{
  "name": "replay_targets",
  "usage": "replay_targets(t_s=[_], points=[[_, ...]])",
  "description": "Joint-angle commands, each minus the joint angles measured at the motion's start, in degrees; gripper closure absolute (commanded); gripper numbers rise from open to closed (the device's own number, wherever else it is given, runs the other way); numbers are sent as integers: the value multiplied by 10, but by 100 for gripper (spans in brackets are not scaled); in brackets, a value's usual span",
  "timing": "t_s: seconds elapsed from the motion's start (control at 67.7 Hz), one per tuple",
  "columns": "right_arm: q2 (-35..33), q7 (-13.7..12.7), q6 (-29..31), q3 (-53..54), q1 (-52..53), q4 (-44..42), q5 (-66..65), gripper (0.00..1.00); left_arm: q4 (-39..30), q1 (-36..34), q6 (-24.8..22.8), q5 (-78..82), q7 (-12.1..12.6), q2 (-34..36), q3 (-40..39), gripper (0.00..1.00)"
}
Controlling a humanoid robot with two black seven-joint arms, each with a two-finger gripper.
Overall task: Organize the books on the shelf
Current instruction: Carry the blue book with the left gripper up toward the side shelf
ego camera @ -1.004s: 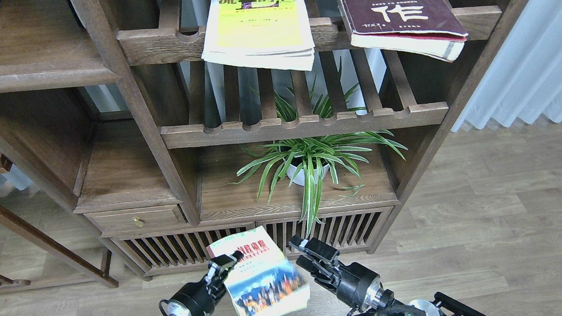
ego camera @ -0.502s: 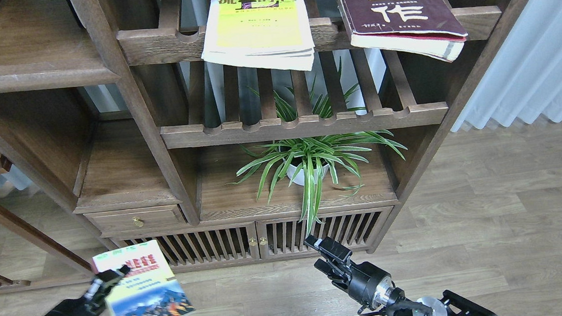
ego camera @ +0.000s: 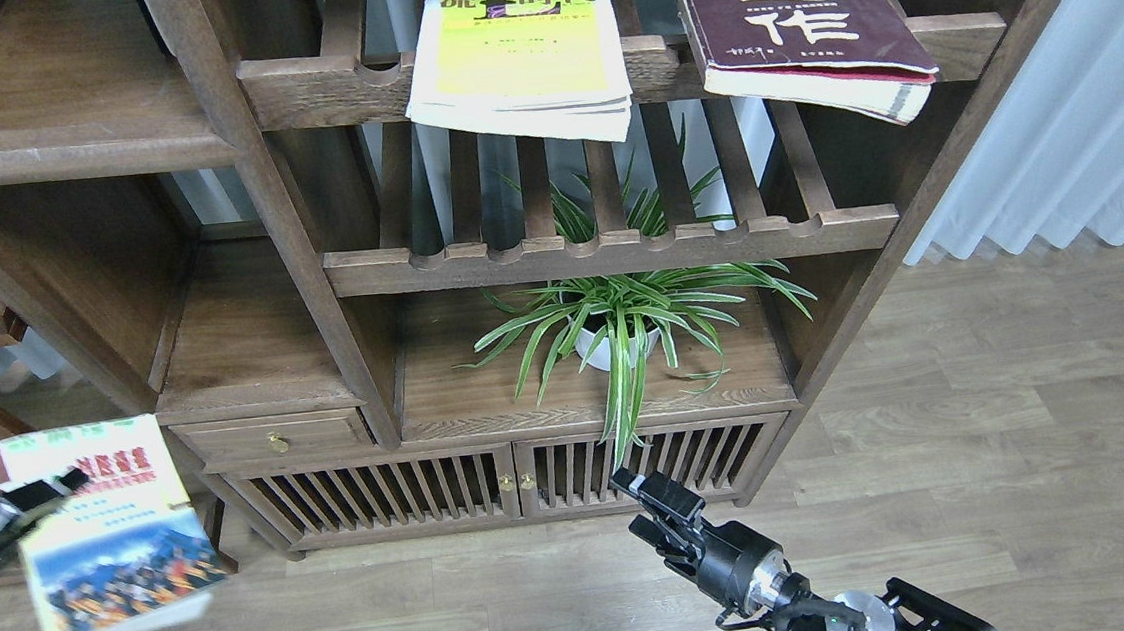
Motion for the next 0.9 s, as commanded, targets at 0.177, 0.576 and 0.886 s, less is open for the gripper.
replay_targets(t_s=[0.177,0.576,0.886], points=[[0,0,0,0,3,0,0,1,-79,0,0,-1,-1,70,-45,98],[0,0,0,0,17,-1,1,1,-128,-1,0,-2,-1,169,-120,97],[0,10,0,0,29,-2,1,1,-128,-52,0,-3,-2,210,-136,97]])
